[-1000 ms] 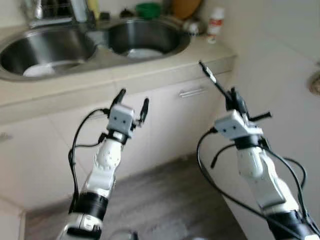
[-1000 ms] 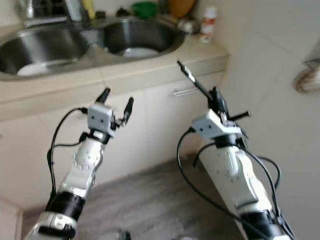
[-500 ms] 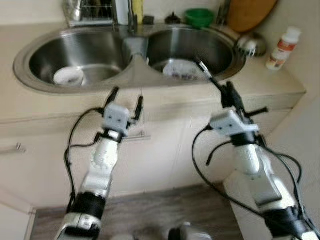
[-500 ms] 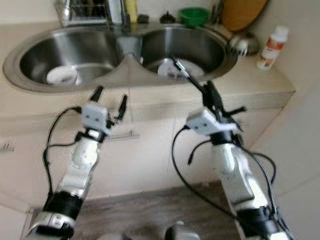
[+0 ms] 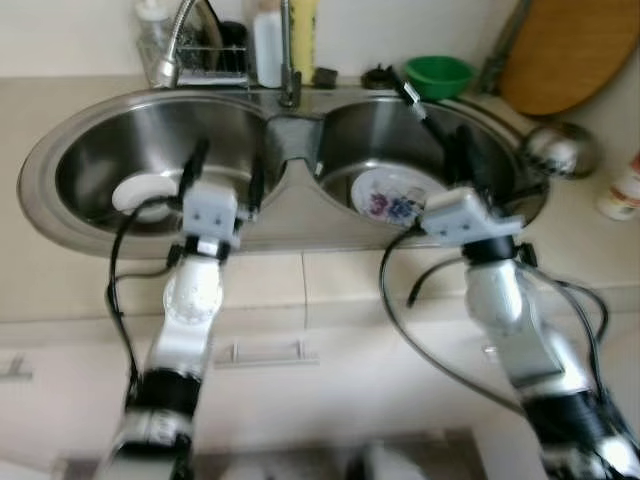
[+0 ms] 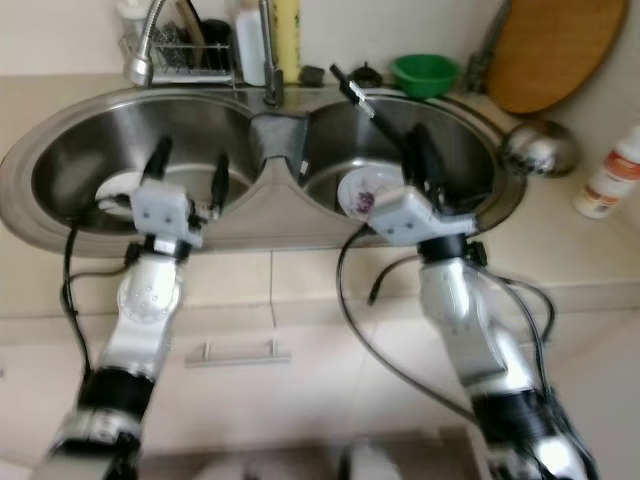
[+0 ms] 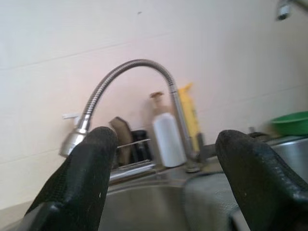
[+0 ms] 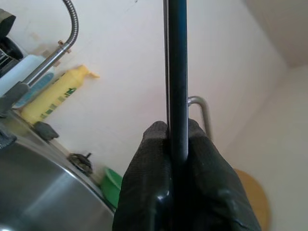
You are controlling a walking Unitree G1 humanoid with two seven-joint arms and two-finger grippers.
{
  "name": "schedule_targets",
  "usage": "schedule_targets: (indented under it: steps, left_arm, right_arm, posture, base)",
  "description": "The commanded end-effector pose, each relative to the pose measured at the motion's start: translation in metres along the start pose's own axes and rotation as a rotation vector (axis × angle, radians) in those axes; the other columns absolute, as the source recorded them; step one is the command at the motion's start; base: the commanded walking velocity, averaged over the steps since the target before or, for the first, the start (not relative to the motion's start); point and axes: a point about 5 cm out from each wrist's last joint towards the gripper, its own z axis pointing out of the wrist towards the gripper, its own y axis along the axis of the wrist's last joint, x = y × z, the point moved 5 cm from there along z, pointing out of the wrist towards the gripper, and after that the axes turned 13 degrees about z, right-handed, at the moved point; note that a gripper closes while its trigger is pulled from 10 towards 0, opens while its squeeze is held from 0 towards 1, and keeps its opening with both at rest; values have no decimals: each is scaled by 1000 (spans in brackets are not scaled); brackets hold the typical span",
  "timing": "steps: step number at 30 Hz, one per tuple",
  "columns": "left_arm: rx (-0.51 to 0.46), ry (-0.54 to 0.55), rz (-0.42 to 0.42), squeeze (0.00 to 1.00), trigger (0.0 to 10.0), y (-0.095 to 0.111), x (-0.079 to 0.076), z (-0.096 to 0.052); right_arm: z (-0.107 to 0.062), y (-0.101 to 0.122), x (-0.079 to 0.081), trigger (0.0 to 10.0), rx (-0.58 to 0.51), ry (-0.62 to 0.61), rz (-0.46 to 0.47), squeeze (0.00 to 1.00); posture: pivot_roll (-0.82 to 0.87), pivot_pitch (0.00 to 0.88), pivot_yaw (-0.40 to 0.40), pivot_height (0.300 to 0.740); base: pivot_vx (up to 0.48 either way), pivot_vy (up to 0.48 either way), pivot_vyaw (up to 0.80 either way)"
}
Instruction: Kitchen organization
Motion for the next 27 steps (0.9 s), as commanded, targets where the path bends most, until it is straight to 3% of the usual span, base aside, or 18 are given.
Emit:
schedule_targets:
  steps: [1, 10, 12, 16, 21, 27]
  left_arm:
    - [-5, 29, 28, 0, 10000, 0, 9, 0]
    - [19, 17, 43, 0, 10000, -5, 4, -2]
    - [27, 7, 42, 0, 10000, -6, 2, -3]
    - [31, -2, 39, 0, 10000, -7, -1, -3]
    - [37, -9, 37, 0, 10000, -8, -3, -2]
    - [41, -14, 35, 0, 10000, -9, -4, -3]
  right_arm:
    - [4, 3, -2, 10000, -5, -13, 36, 0]
    - [10, -11, 21, 10000, 61, 126, 91, 0]
    - [21, -16, 29, 10000, 88, 175, 155, 0]
    - [34, -20, 42, 10000, 104, 235, 178, 0]
    - [55, -18, 52, 10000, 97, 250, 279, 0]
    - [62, -23, 59, 10000, 110, 221, 312, 0]
  posture:
    - [85, 0, -54, 740]
    - [84, 0, -49, 740]
    - [84, 0, -45, 740]
    - [92, 0, -42, 740]
    - [106, 0, -46, 740]
    - [121, 0, -52, 740]
  base:
    - [0, 0, 0]
    - [0, 0, 0]
    - [0, 0, 0]
    - [0, 0, 0]
    - [0, 0, 0]
    - [0, 0, 0]
